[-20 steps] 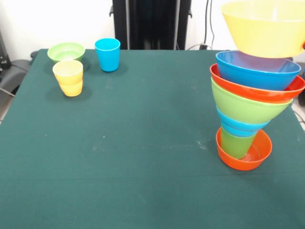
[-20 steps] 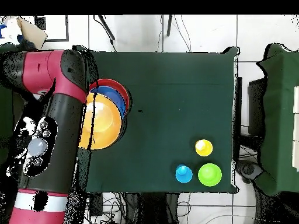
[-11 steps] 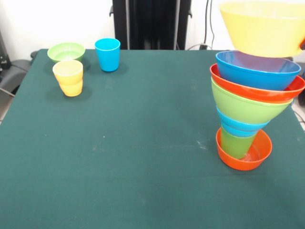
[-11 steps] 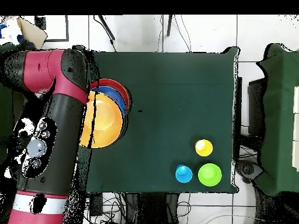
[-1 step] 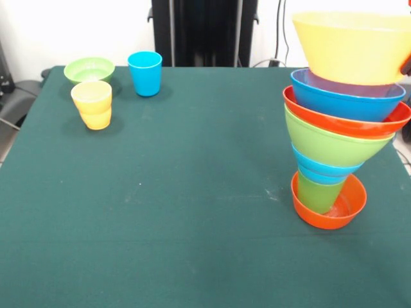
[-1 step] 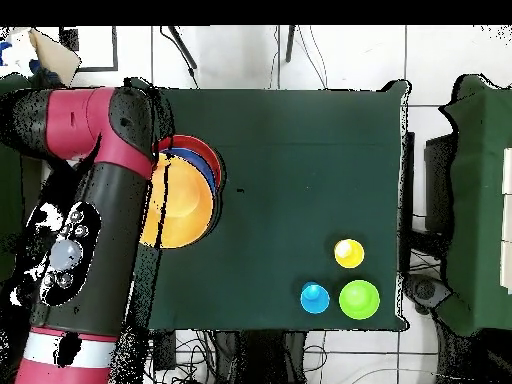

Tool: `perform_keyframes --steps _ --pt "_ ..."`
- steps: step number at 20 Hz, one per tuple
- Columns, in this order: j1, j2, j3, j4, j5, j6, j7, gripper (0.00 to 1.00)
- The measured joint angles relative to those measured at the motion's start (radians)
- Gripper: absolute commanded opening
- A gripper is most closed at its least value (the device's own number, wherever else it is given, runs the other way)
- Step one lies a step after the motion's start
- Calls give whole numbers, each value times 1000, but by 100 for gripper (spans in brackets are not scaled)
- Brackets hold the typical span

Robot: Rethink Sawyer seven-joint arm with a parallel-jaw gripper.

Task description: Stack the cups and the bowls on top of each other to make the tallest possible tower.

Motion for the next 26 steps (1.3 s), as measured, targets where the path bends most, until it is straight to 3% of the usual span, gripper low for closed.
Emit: perform_keyframes --steps 22,23,26 --pt "0 0 0 47 -3 -105 0 0" --pt "0 -1 -1 52 -3 -108 0 100" --pt "0 -3 -1 55 -3 -113 0 100"
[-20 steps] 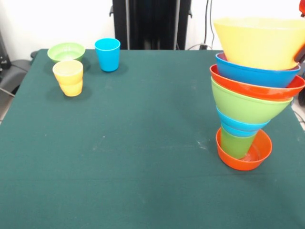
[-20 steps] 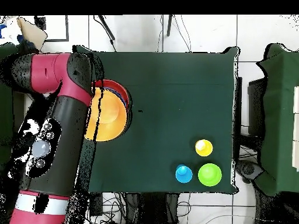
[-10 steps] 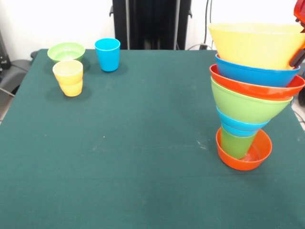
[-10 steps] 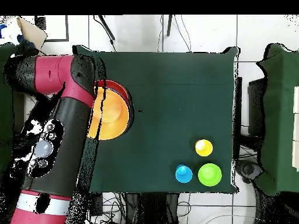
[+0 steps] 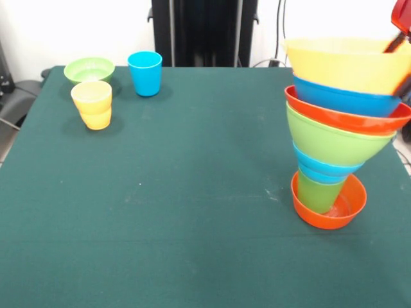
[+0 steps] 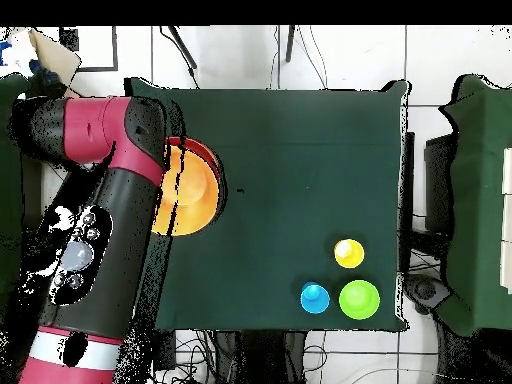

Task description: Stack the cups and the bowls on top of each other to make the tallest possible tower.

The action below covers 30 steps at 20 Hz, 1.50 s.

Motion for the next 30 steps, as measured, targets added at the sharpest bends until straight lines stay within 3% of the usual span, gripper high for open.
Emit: perform_keyframes --steps 30 --pt "-5 -6 0 15 0 -39 0 100"
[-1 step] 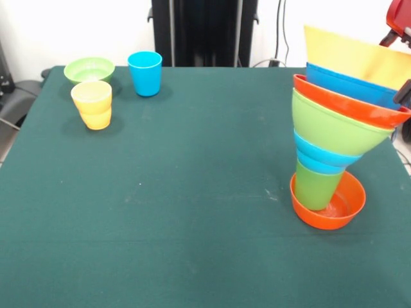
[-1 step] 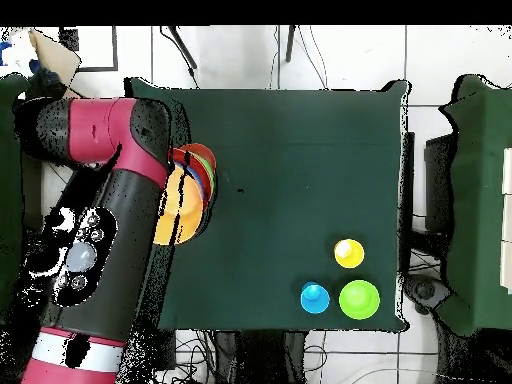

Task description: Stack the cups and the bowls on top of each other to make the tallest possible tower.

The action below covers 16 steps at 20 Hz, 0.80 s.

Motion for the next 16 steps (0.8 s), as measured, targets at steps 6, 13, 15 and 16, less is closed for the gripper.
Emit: perform_keyframes --steps 6,13,15,16 --pt "-5 -3 0 14 0 -55 0 100" --pt "-19 -21 0 49 0 -100 0 100" --pt "-22 -24 0 52 0 -103 0 100" --pt "-25 -25 0 54 0 -106 0 100"
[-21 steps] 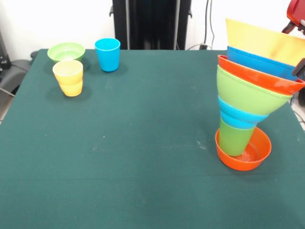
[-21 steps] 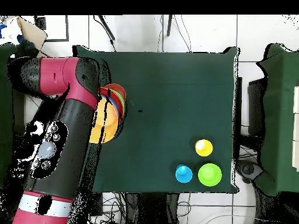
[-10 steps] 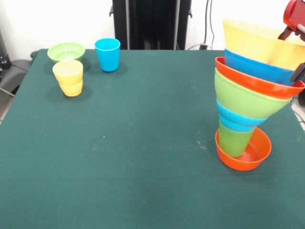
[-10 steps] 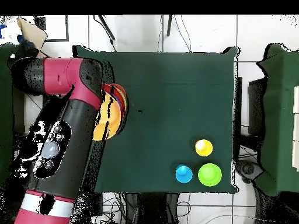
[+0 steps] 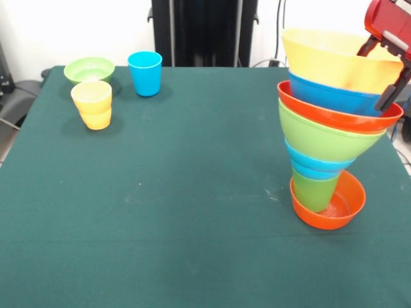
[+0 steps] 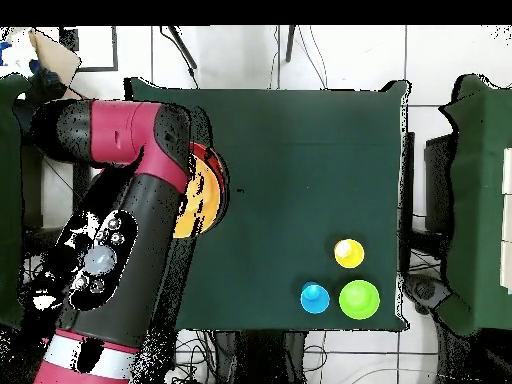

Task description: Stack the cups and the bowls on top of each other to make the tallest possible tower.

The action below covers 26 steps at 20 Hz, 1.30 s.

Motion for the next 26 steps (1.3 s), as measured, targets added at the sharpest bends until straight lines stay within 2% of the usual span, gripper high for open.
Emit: perform_keyframes --steps 26 --pt "-43 -22 34 3 0 -2 0 100"
